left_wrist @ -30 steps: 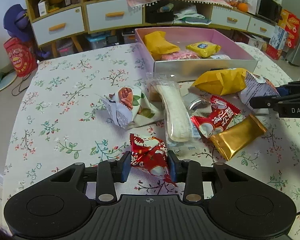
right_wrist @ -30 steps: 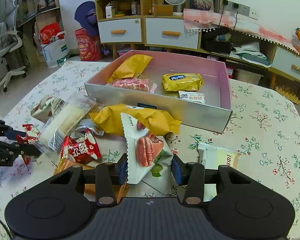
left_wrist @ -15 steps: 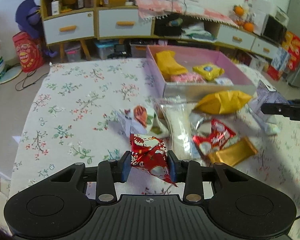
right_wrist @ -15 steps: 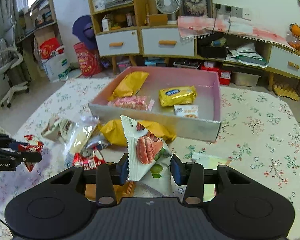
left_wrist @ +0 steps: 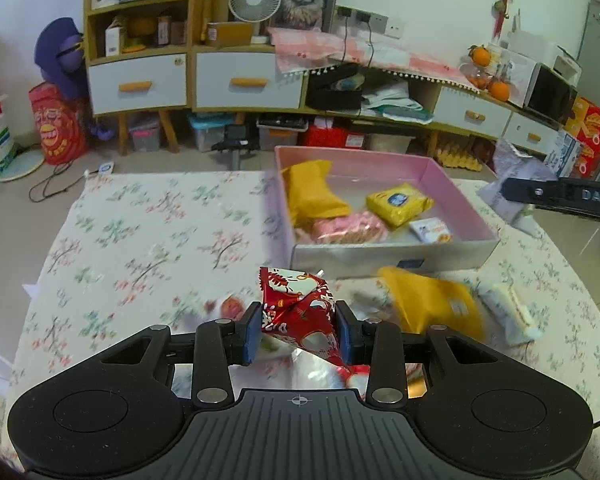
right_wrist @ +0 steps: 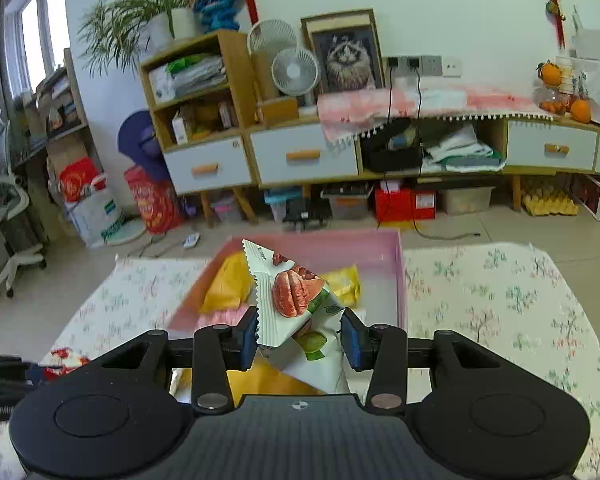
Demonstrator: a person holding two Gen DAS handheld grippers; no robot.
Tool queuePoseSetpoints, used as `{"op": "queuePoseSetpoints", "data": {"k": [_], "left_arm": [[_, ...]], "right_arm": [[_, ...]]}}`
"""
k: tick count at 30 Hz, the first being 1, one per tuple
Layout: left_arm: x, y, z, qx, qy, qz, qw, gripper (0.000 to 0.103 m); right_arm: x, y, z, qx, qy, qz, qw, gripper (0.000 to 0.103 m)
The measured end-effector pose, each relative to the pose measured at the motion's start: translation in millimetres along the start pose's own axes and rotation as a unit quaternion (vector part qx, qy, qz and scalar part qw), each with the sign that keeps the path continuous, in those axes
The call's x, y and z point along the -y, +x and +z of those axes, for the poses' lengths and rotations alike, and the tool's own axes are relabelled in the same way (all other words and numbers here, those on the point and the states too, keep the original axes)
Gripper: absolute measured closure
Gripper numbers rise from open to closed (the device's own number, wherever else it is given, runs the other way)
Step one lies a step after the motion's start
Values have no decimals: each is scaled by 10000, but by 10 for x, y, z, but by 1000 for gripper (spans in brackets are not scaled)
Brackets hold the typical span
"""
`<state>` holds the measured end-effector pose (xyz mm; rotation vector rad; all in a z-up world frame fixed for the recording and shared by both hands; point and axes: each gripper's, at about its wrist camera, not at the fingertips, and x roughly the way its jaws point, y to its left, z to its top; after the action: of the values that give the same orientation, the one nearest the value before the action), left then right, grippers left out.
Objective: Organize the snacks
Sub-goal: 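Carry the red candy and white sausage packets over the tray box with both tools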
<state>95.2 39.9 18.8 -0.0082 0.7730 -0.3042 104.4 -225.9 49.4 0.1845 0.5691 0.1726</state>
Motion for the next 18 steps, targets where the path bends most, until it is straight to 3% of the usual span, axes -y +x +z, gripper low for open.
{"op": "queuePoseSetpoints", "data": {"k": [7,11,18], "left_arm": [[173,284,256,-136,-38,-103,9998,69],[251,478,434,-204,-86,-466,9987,69],[520,906,720,-219,225,-657,9973,69]], "right_arm": [[181,221,0,26,535,19,9986,90],[317,327,-51,-85,927,34,9957,90],[620,437,-135,-96,1842,188,9827,90]]}}
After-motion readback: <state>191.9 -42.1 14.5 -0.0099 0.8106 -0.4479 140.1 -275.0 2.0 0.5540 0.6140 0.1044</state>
